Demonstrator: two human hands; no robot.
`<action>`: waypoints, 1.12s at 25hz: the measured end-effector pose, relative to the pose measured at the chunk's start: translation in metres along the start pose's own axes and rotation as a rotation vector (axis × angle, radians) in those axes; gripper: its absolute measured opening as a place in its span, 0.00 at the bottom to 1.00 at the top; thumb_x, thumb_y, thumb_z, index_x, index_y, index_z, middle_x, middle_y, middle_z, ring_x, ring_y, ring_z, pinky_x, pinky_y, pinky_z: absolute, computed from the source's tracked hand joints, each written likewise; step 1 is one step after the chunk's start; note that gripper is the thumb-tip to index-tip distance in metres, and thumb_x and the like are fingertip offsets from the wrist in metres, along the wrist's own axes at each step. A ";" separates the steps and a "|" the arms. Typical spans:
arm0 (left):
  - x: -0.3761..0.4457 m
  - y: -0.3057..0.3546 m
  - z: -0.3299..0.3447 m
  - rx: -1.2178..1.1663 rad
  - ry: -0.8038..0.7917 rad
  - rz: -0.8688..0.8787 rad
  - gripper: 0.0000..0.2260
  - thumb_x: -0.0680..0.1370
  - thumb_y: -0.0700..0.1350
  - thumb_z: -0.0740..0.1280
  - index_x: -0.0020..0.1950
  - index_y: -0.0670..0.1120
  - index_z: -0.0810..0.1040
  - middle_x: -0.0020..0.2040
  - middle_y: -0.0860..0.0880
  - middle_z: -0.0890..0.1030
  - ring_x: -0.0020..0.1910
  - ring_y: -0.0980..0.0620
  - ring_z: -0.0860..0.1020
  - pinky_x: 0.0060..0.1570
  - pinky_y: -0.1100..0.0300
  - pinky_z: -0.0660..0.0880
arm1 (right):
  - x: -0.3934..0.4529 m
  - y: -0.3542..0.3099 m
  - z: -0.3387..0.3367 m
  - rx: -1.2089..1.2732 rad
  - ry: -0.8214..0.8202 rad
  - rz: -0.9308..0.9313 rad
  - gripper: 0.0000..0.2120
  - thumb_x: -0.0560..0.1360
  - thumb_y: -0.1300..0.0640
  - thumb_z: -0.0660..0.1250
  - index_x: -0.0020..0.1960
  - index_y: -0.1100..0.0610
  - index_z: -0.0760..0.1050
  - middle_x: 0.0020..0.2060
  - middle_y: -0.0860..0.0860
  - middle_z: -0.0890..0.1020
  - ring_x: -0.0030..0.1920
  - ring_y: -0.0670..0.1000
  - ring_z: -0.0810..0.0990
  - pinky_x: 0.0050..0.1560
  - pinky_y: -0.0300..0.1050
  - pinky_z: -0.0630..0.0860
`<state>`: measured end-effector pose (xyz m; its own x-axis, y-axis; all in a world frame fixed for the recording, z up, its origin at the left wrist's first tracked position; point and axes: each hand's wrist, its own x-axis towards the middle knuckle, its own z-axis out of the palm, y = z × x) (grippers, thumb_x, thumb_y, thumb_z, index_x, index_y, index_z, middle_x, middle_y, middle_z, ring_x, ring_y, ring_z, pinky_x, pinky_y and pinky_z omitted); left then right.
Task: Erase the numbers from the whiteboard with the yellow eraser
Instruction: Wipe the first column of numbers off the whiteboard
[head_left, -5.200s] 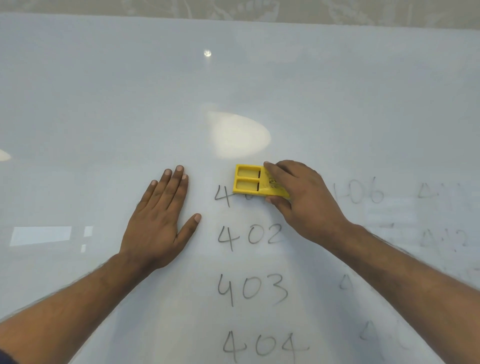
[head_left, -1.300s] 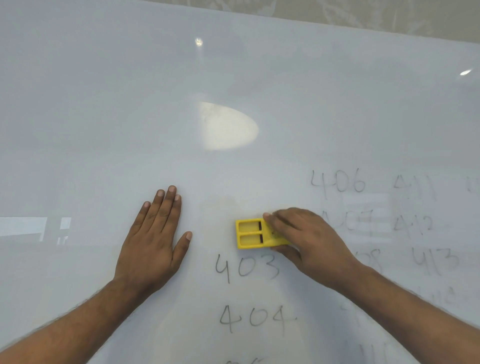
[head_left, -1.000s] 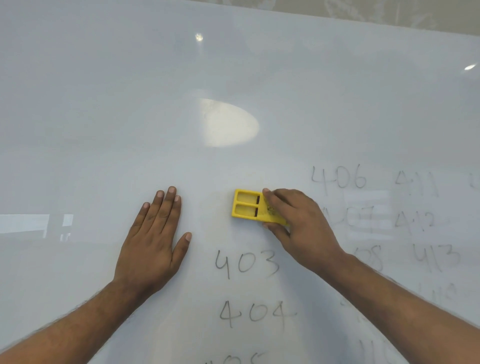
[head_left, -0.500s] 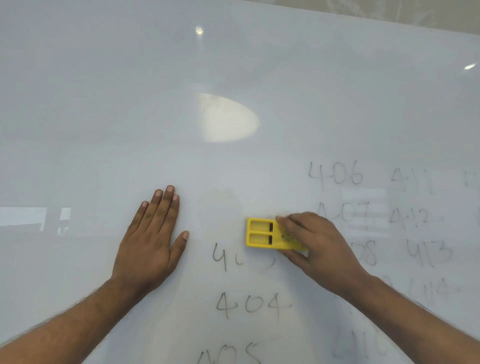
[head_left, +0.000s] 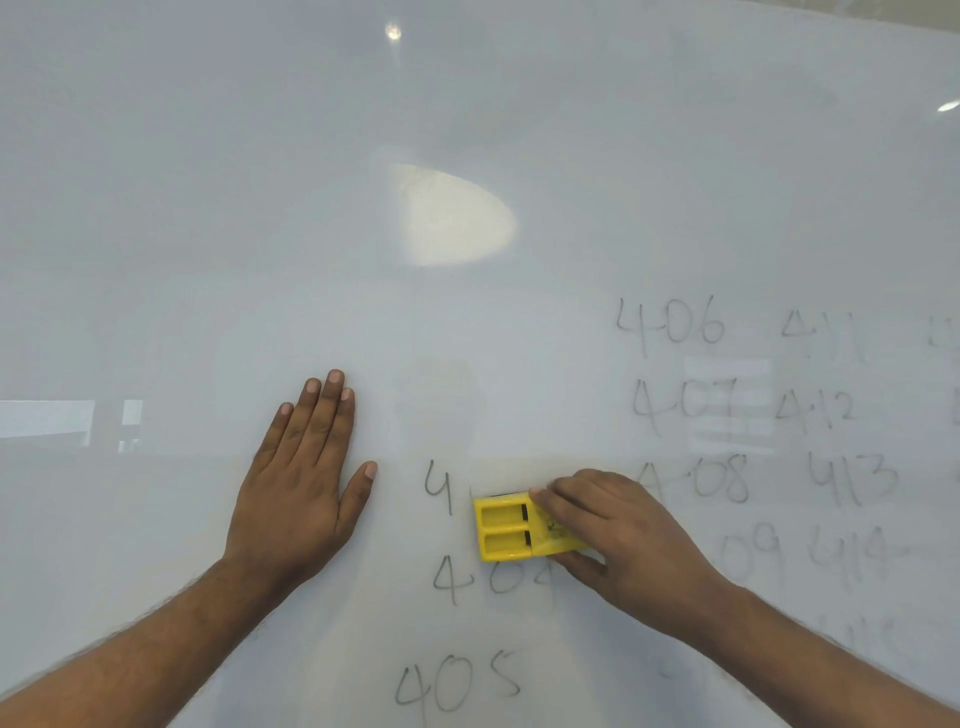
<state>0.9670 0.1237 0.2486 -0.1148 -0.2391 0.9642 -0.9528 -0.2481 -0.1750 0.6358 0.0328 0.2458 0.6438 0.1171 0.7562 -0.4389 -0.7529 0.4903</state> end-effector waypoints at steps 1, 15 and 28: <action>-0.002 0.000 0.000 -0.001 -0.003 0.000 0.31 0.83 0.58 0.49 0.83 0.43 0.49 0.84 0.47 0.50 0.82 0.48 0.50 0.81 0.52 0.47 | -0.001 0.003 -0.002 -0.009 -0.003 0.008 0.23 0.72 0.52 0.72 0.65 0.56 0.74 0.55 0.49 0.79 0.53 0.52 0.77 0.54 0.45 0.73; -0.028 0.003 0.005 -0.014 -0.004 0.011 0.32 0.83 0.57 0.51 0.82 0.42 0.50 0.84 0.46 0.51 0.82 0.47 0.51 0.81 0.50 0.48 | 0.010 -0.023 0.014 0.042 0.013 -0.004 0.22 0.72 0.53 0.72 0.64 0.57 0.75 0.53 0.51 0.79 0.51 0.54 0.77 0.51 0.49 0.74; -0.055 0.005 0.010 -0.021 -0.015 0.022 0.32 0.83 0.57 0.52 0.82 0.42 0.52 0.84 0.46 0.52 0.82 0.46 0.52 0.81 0.50 0.48 | 0.050 -0.045 0.028 0.065 0.127 0.061 0.22 0.73 0.54 0.71 0.65 0.60 0.74 0.52 0.54 0.79 0.50 0.57 0.76 0.50 0.50 0.73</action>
<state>0.9715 0.1266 0.1928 -0.1319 -0.2582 0.9570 -0.9557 -0.2232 -0.1919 0.7055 0.0540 0.2494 0.5312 0.1474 0.8343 -0.4305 -0.8012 0.4157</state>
